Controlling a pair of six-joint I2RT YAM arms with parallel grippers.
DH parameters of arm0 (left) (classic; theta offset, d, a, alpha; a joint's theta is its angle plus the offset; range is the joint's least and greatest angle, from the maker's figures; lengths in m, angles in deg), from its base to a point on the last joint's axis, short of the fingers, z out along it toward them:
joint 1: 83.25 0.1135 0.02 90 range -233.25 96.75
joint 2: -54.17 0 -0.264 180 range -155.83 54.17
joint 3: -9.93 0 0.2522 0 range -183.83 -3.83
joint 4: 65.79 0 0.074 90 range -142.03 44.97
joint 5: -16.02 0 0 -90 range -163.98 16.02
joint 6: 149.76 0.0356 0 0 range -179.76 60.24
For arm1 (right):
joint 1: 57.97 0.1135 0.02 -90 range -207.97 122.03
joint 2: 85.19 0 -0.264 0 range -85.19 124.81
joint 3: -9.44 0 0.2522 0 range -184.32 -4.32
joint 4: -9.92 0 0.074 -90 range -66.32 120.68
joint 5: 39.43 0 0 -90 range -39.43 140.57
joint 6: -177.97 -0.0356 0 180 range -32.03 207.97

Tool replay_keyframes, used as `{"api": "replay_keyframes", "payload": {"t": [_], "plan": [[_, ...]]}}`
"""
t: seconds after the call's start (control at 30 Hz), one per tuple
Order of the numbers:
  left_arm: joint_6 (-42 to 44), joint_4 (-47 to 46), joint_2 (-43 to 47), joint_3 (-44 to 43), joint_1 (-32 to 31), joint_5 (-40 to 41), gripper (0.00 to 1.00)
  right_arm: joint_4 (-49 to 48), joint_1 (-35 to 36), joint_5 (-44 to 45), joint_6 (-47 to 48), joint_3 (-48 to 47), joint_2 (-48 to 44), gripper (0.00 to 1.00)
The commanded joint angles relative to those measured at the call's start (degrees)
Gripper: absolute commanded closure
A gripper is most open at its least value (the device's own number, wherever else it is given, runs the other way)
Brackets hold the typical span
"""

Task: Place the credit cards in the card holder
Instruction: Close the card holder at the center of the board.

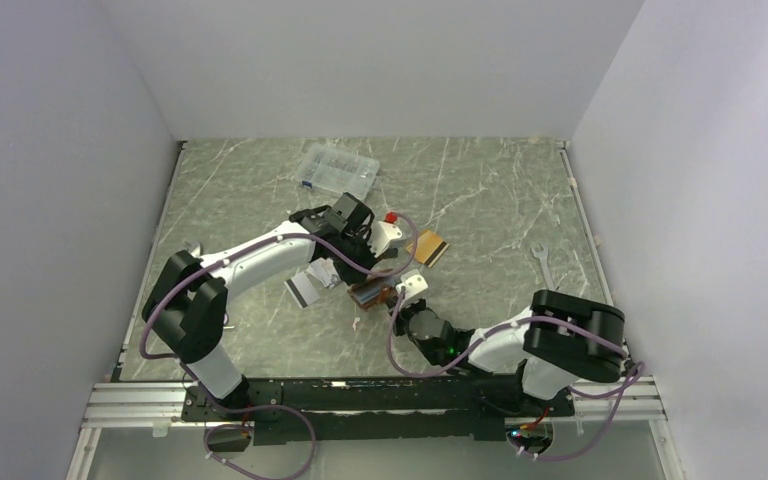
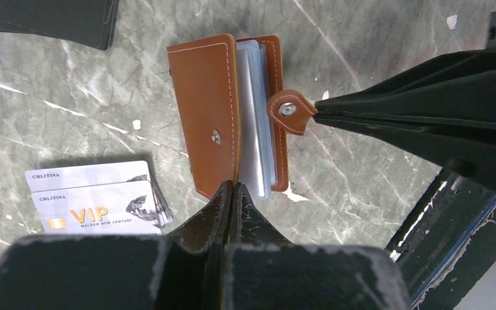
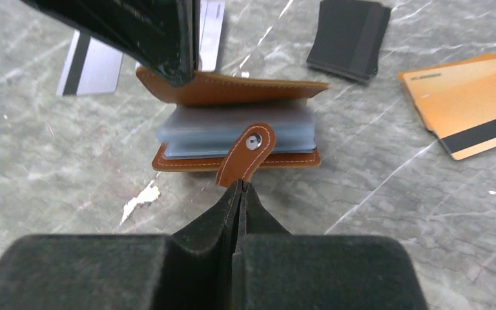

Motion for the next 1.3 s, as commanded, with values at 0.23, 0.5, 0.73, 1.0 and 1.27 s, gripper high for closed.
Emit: {"api": "replay_keyframes", "payload": {"t": [0.23,0.5,0.73,1.0,1.27], "plan": [[-0.11,0.73,0.12,-1.24,1.92,0.03,1.0,-2.21,2.09,7.61,-3.83,2.95,-4.81,1.0],[-1.02,0.07,0.19,-0.11,1.95,-2.99,1.0,10.63,6.09,13.59,-18.14,7.62,-14.0,0.77],[-5.57,-1.41,-0.48,1.41,2.12,-6.28,1.0,15.64,6.24,17.64,-19.95,1.57,-13.85,0.45],[-10.53,-2.68,1.58,3.46,5.24,-8.97,1.0,20.54,6.44,19.07,-21.74,-8.5,-0.29,0.45],[-10.34,-3.03,1.85,3.73,6.74,-7.67,1.0,16.45,6.42,18.83,-18.21,-10.16,4.52,0.47]]}}
